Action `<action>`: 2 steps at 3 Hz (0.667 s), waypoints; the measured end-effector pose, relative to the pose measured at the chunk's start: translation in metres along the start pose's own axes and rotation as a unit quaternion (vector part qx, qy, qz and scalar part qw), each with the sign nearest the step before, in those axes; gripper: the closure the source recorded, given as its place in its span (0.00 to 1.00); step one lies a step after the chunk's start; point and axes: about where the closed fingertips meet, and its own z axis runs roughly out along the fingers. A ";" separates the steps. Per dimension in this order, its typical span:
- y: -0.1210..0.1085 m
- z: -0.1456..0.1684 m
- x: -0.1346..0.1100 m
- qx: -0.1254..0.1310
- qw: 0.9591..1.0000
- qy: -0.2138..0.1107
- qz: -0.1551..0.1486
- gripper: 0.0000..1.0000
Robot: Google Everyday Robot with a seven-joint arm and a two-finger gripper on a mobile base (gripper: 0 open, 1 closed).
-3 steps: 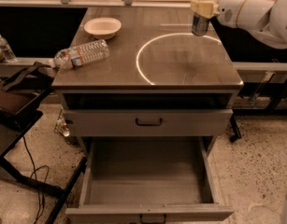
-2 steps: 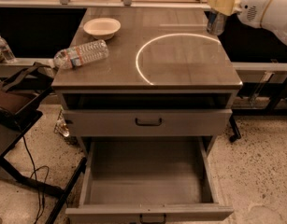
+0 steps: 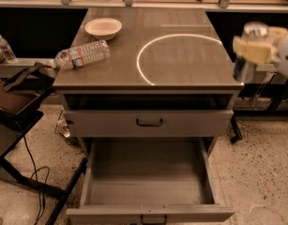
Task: Place redbull can into middle drawer
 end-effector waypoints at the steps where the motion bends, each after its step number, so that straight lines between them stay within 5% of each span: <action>1: 0.014 -0.050 0.065 -0.027 0.998 0.060 0.020 1.00; 2: 0.023 -0.075 0.140 -0.052 0.992 0.100 0.051 1.00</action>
Offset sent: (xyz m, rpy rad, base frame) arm -0.1003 -0.0788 -0.1993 -0.0467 0.3309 0.0788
